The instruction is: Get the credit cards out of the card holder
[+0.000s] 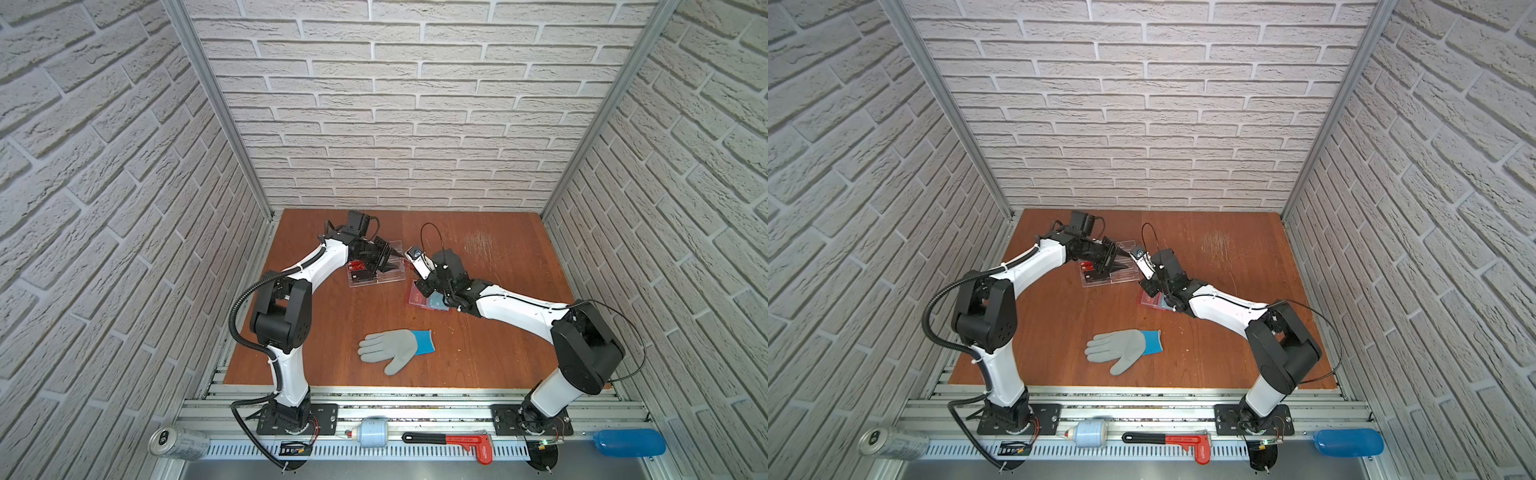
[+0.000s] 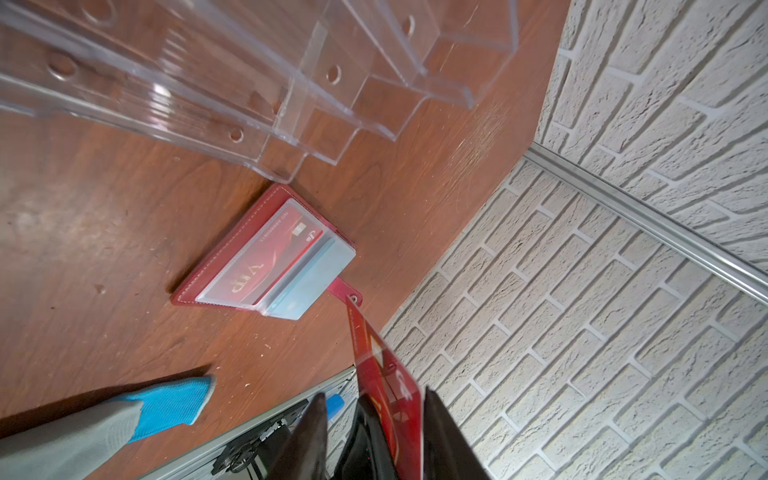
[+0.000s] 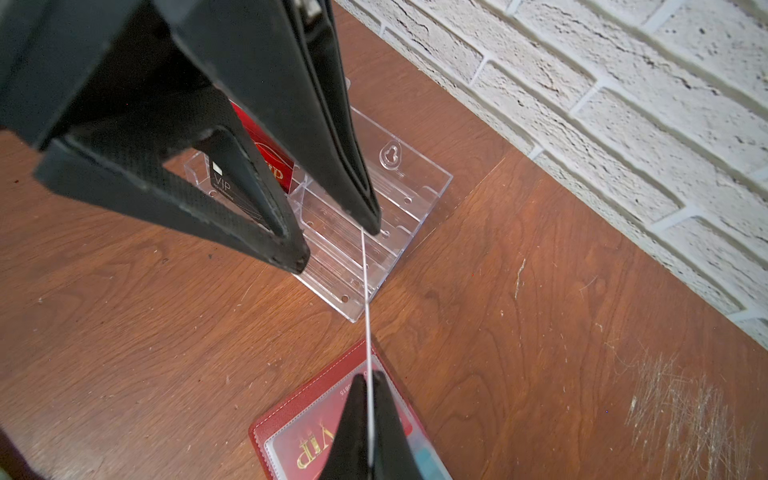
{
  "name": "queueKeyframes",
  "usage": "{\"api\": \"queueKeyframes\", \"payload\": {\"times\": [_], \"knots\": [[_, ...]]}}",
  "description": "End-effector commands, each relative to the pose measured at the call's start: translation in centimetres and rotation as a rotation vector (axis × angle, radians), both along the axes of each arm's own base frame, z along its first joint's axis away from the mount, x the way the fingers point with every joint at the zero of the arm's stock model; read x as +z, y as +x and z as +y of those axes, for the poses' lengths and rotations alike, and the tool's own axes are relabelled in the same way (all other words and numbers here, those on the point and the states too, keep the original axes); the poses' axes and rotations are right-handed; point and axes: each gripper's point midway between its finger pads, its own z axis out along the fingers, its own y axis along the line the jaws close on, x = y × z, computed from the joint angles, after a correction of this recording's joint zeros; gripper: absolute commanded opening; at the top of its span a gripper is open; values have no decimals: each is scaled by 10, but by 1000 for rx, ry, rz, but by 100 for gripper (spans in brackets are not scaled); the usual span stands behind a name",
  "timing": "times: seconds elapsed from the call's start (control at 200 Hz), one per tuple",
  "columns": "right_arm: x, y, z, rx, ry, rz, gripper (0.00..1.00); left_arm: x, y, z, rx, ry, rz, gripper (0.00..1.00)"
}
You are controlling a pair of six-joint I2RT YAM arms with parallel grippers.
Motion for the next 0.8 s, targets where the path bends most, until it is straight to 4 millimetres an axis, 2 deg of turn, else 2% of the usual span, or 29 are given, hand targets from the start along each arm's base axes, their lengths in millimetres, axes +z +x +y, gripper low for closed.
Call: {"api": "queueKeyframes", "payload": {"times": [0.0, 0.115, 0.565, 0.79], "knots": [[28, -1, 0, -8, 84, -60, 6, 14, 1, 17, 4, 36, -63, 39], [28, -5, 0, -1, 103, -58, 6, 17, 2, 27, 3, 70, -78, 39], [21, -14, 19, 93, 150, -5, 6, 23, 3, 18, -11, 65, -68, 39], [17, -15, 28, 119, 158, -2, 6, 18, 2, 13, -26, 71, -45, 37]]}}
